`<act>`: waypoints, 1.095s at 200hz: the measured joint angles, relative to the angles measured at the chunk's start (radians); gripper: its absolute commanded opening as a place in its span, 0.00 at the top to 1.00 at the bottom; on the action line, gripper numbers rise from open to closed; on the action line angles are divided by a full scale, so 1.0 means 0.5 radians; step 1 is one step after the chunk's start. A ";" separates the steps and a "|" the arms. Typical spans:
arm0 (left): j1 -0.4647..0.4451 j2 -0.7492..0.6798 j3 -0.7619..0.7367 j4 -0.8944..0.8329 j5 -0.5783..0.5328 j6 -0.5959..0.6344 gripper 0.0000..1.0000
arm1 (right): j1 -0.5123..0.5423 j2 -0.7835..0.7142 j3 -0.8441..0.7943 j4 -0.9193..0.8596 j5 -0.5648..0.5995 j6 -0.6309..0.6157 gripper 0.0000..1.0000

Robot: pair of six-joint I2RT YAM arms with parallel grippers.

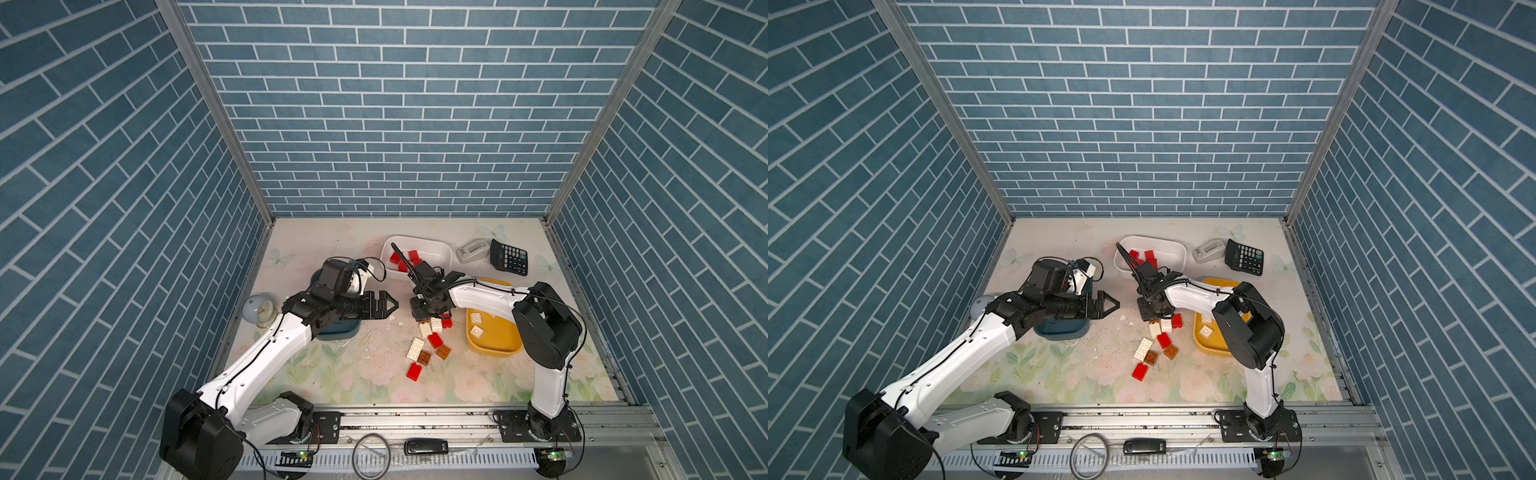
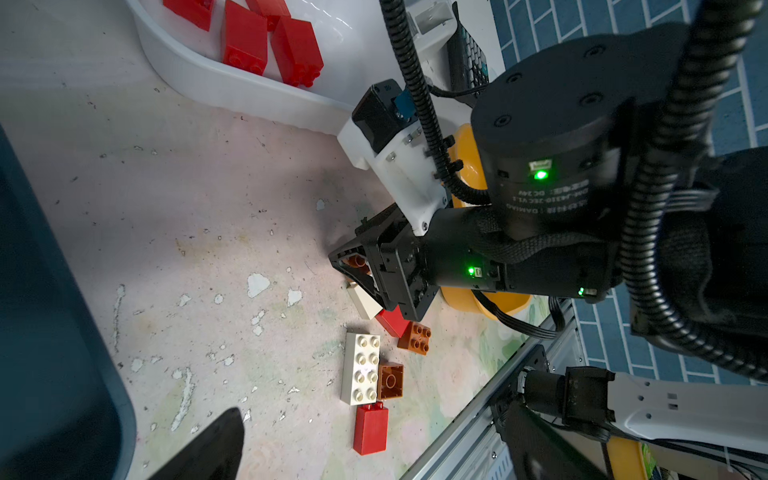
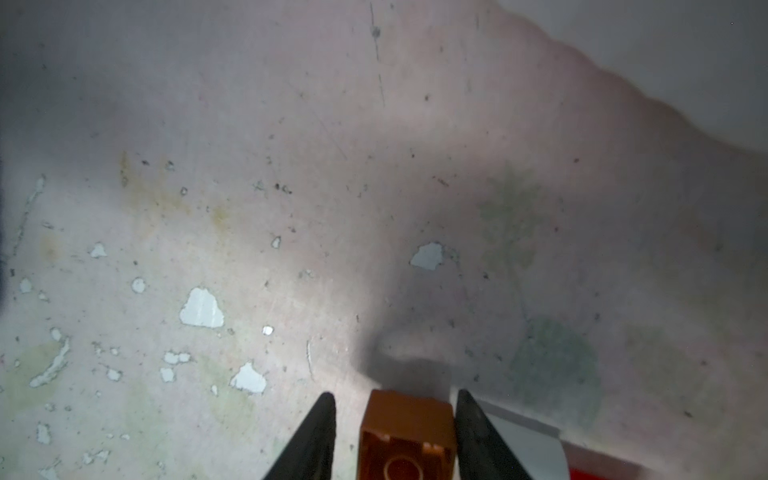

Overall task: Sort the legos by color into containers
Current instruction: 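Grasp a brown brick from the pile with the right gripper, then carry the brown brick over the teal bin and open the right gripper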

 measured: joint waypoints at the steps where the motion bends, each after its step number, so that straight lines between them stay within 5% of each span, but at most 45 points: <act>1: 0.001 0.000 -0.002 -0.002 0.000 0.000 0.00 | 0.001 0.002 0.000 -0.001 0.000 -0.001 0.56; 62: 0.033 -0.041 -0.010 -0.056 0.001 0.022 0.00 | 0.030 0.061 0.036 -0.037 0.032 -0.033 0.76; 118: 0.166 -0.078 -0.009 -0.230 0.015 0.131 0.00 | 0.031 0.059 0.110 -0.017 -0.101 0.026 0.77; 219: 0.960 -0.195 0.216 -0.719 0.019 0.491 0.00 | 0.141 0.127 0.674 0.561 -0.602 0.488 0.76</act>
